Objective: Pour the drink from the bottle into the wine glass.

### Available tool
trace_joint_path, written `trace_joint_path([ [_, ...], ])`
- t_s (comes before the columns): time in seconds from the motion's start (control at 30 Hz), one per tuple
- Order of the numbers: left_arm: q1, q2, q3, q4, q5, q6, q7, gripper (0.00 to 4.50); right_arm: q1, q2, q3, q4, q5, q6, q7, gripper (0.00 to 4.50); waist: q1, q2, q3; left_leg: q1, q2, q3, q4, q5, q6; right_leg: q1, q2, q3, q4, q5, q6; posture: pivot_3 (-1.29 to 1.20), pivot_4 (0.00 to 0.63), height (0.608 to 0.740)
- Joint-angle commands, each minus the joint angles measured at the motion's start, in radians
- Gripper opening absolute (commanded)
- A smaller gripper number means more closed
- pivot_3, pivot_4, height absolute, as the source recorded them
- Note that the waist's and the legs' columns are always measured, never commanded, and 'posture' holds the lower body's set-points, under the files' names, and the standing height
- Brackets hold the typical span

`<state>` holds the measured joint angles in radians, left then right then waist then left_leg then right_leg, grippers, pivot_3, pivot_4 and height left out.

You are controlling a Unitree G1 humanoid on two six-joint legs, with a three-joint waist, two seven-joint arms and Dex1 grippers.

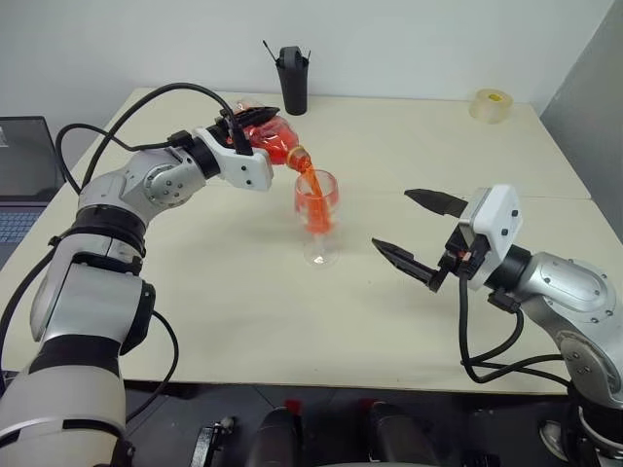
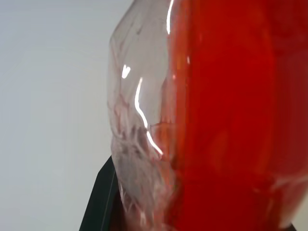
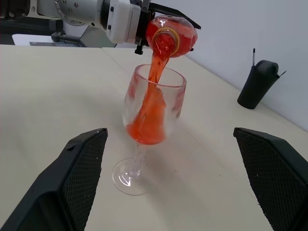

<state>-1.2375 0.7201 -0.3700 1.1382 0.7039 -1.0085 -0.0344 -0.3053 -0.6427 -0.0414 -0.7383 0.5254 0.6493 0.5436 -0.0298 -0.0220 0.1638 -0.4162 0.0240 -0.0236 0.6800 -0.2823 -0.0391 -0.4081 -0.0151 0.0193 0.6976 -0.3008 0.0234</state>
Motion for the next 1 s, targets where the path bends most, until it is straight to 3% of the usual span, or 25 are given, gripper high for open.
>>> trace_joint_path([
  [0.03,-0.054,0.018,0.01,-0.009,-0.017,-0.003,0.017,1.32,-0.02,0.001,-0.006,-0.013,-0.009,-0.019,-0.004,4.5,0.0,0.0,0.0,0.0,0.0,0.0,0.0,0.0,0.0,0.0,0.0,0.0,0.0,0.0,0.0,0.0,0.15,0.74],
  [1.0,-0.053,0.038,-0.012,-0.01,0.002,0.005,0.019,1.31,-0.06,0.011,0.014,0.003,-0.012,-0.021,0.001,4.5,0.0,0.0,0.0,0.0,0.0,0.0,0.0,0.0,0.0,0.0,0.0,0.0,0.0,0.0,0.0,0.0,0.15,0.74],
])
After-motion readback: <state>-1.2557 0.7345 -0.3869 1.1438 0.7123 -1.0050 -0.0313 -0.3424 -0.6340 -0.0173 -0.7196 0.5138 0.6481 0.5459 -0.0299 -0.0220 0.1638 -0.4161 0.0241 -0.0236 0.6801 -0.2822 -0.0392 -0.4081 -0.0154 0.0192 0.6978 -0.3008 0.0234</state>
